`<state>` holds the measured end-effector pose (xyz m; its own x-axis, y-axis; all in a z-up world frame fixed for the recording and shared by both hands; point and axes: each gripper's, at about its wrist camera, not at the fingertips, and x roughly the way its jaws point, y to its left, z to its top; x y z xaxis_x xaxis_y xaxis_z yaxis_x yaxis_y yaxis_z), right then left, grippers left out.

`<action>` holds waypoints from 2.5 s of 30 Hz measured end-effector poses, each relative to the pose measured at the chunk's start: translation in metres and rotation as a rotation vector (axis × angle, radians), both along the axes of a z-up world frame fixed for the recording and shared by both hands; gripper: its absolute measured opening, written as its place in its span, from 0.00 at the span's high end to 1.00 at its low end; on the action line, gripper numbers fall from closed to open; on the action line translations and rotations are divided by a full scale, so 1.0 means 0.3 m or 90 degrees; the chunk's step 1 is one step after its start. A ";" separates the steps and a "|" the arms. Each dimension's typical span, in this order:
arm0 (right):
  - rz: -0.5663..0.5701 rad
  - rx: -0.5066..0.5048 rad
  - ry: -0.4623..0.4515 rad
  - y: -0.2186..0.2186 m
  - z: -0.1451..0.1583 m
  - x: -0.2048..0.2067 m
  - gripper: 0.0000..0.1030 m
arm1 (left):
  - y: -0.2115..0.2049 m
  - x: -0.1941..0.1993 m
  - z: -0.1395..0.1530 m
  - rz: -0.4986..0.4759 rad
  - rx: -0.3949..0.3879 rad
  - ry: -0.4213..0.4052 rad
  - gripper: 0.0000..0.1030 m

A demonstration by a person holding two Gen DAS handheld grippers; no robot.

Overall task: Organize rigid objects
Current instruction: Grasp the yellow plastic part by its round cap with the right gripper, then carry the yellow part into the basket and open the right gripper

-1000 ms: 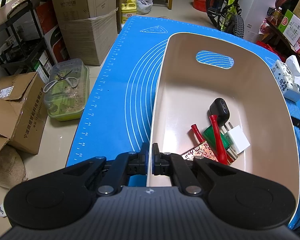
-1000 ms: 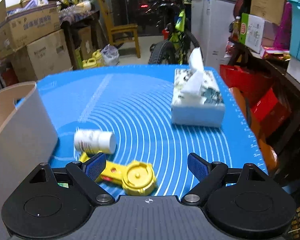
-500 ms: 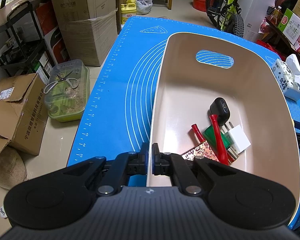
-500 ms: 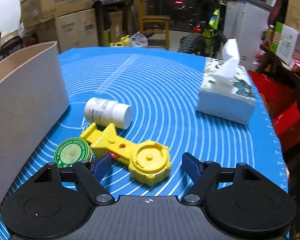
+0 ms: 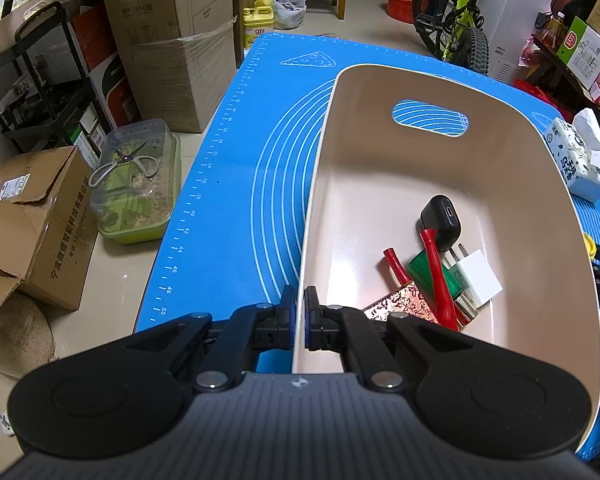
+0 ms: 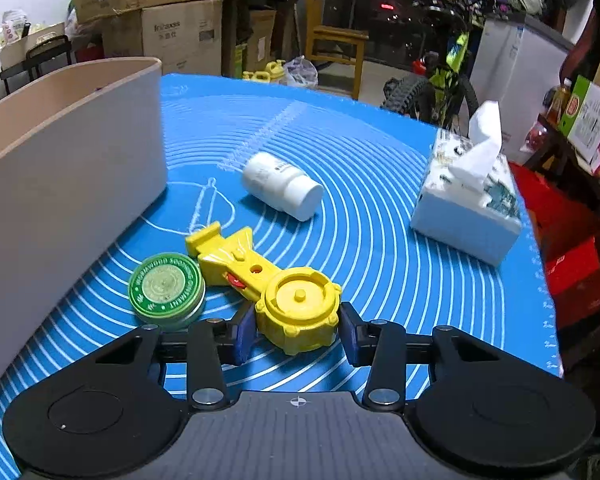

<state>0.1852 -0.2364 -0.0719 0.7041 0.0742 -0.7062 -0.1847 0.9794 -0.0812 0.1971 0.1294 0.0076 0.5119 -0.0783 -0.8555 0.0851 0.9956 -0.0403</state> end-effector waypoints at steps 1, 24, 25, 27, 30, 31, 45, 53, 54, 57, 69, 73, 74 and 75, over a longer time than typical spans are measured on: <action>0.000 -0.001 -0.006 0.003 0.012 -0.010 0.51 | 0.001 0.000 0.000 0.000 0.000 0.000 0.94; -0.016 -0.021 -0.137 0.055 0.217 -0.093 0.52 | 0.001 0.000 0.000 0.000 0.000 0.000 0.94; -0.017 -0.019 -0.149 0.064 0.232 -0.097 0.52 | 0.001 0.000 0.000 0.000 0.000 0.000 0.94; -0.017 -0.009 -0.172 0.082 0.263 -0.105 0.52 | 0.001 0.000 0.000 0.000 0.000 0.000 0.94; -0.011 0.001 -0.197 0.113 0.300 -0.110 0.52 | 0.001 0.000 0.000 0.000 0.000 0.000 0.94; -0.006 0.004 -0.203 0.128 0.312 -0.109 0.52 | 0.000 0.000 0.000 0.000 0.000 0.000 0.94; 0.128 0.040 -0.191 0.433 0.325 -0.058 0.52 | -0.001 0.001 0.000 0.000 0.000 0.000 0.94; 0.190 0.005 -0.120 0.596 0.271 -0.020 0.52 | 0.001 -0.003 -0.008 -0.002 -0.004 0.000 0.94; 0.194 0.000 -0.108 0.608 0.261 -0.014 0.52 | 0.002 -0.004 -0.009 -0.002 -0.006 0.001 0.94; 0.206 -0.021 -0.076 0.633 0.230 -0.012 0.51 | -0.003 -0.004 -0.008 -0.003 -0.003 0.001 0.95; 0.177 -0.010 -0.061 0.612 0.256 -0.017 0.38 | -0.007 -0.004 -0.007 -0.002 0.000 0.001 0.95; 0.135 0.031 -0.086 0.532 0.316 -0.031 0.29 | -0.007 -0.003 -0.007 -0.002 0.000 0.001 0.95; 0.119 0.033 -0.092 0.508 0.328 -0.036 0.28 | -0.007 -0.003 -0.007 -0.002 0.000 0.001 0.95; 0.107 0.034 -0.099 0.485 0.336 -0.043 0.25 | -0.007 -0.003 -0.007 -0.002 0.000 0.001 0.95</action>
